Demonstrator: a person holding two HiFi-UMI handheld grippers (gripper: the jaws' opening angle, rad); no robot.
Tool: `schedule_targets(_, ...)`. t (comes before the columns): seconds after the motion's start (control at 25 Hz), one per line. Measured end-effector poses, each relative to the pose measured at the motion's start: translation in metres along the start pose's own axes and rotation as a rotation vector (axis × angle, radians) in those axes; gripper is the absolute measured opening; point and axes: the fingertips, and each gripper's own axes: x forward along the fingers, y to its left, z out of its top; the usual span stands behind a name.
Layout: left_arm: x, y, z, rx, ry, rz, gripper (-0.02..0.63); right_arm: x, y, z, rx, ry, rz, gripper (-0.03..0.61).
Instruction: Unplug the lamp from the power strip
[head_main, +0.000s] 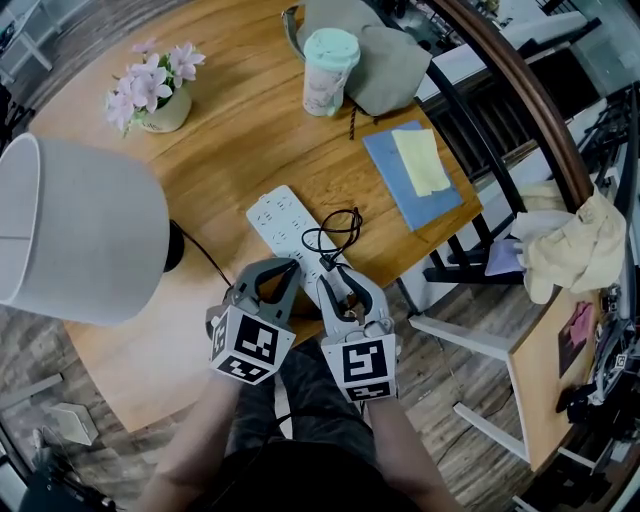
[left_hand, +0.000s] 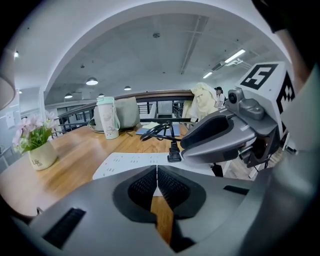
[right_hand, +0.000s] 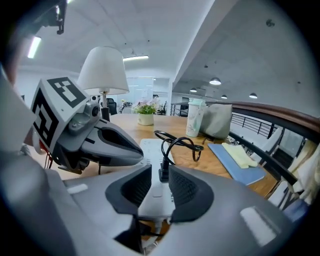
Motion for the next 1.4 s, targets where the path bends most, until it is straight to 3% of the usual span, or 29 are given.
schedule_targets(0.28, 0.004, -0.003, -0.003, 0.038, 0.021, 0.000, -0.003, -0.002, -0.007, 0.006, 0.017, -0.033, -0.056, 0.117)
schedule_targets(0.44, 0.005, -0.003, -0.003, 0.043, 0.026, 0.001, -0.003, -0.002, -0.008, 0.008, 0.041, -0.033, -0.038, 0.117)
schedule_targets(0.68, 0.007, -0.002, -0.002, 0.033, 0.022, -0.001, -0.003, -0.010, -0.008, 0.027, -0.036, -0.084, -0.032, 0.117)
schedule_targets(0.92, 0.010, -0.002, -0.001, 0.042, 0.022, -0.003, -0.003, -0.001, -0.017, 0.023, -0.021, -0.053, -0.023, 0.117)
schedule_targets(1.16, 0.012, -0.003, -0.002, 0.042, 0.028, -0.006, -0.003, -0.003, -0.010, 0.019, -0.135, -0.013, 0.003, 0.117)
schedule_targets(1.4, 0.014, -0.003, -0.002, 0.040, 0.027, -0.008, -0.003, -0.002, -0.004, 0.013, -0.065, -0.011, 0.042, 0.115)
